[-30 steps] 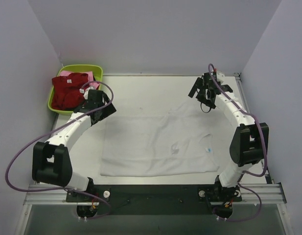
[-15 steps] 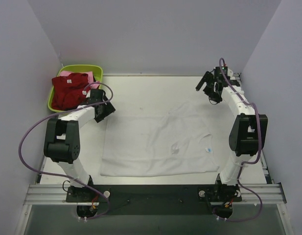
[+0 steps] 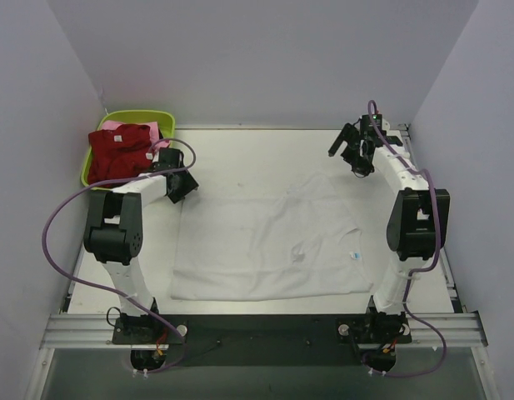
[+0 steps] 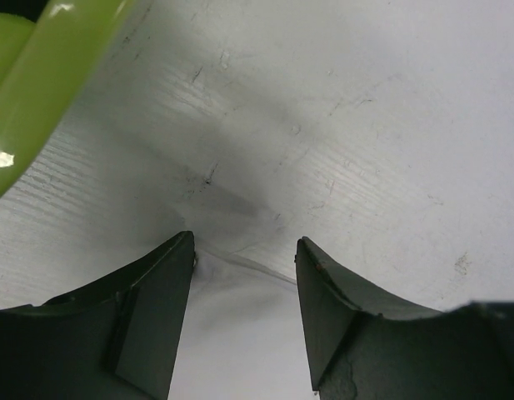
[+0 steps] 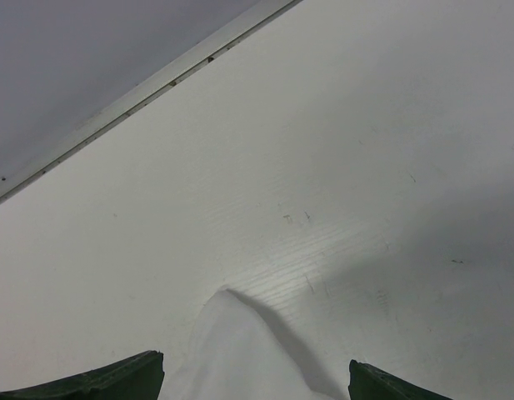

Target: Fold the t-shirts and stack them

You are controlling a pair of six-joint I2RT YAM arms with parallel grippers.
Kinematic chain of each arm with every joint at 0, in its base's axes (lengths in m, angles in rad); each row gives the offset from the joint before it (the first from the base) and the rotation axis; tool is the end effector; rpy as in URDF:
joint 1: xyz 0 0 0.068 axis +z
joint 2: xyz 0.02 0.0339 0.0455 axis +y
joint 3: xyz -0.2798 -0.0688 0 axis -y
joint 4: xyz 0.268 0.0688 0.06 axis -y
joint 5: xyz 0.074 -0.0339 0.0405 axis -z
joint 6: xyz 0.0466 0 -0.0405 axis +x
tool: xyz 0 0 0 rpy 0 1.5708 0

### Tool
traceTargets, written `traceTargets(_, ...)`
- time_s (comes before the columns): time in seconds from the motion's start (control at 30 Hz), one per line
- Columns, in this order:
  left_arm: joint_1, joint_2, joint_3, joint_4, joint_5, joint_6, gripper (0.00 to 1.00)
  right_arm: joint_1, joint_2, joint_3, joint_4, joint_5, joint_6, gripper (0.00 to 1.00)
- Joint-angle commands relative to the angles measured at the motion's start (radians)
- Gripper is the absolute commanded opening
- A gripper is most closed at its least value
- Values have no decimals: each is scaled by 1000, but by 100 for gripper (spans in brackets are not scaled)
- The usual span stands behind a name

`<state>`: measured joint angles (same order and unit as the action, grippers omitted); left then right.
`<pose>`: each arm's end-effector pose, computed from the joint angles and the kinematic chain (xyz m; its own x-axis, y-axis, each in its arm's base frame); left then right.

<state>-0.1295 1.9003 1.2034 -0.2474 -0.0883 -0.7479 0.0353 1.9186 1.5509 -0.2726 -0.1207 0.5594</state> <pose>0.4221 -0.0508 0.1547 -0.6415 -0.5996 -0.4784 -0.4896 0.8002 -0.3464 0.4830 0.0227 0.2643 -0.5759 0.5068 -0.6415 0.2054 0.8492 0.4865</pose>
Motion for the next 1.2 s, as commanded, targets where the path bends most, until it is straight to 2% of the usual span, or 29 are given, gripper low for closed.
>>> traceTargets(0.0, -1, -10, 47, -10, -4, 2, 60, 6, 11, 35, 7, -11, 7, 92)
traceTargets(0.4, -1, -93, -38, -56, -51, 19, 56, 28, 16, 12, 13, -17, 14, 92)
traceTargets(0.67, -4, -61, -36, -43, -53, 16, 50, 29, 11, 0, 13, -11, 13, 91)
traceTargets(0.83, -4, -23, -5, -43, -48, 16, 35, 28, 13, -3, 13, -5, 8, 92)
traceTargets(1.0, -7, 5, 7, -35, -45, 24, 28, 25, 22, 0, 16, 0, 7, 92)
traceTargets(1.1, -7, 14, 7, -30, -44, 25, 21, 23, 28, 8, 15, 0, 5, 92)
traceTargets(1.13, -7, 16, 7, -30, -44, 25, 17, 23, 33, 9, 15, 1, 5, 91)
traceTargets(1.17, -7, 16, 1, -27, -42, 25, 1, 23, 37, 12, 13, 4, 4, 92)
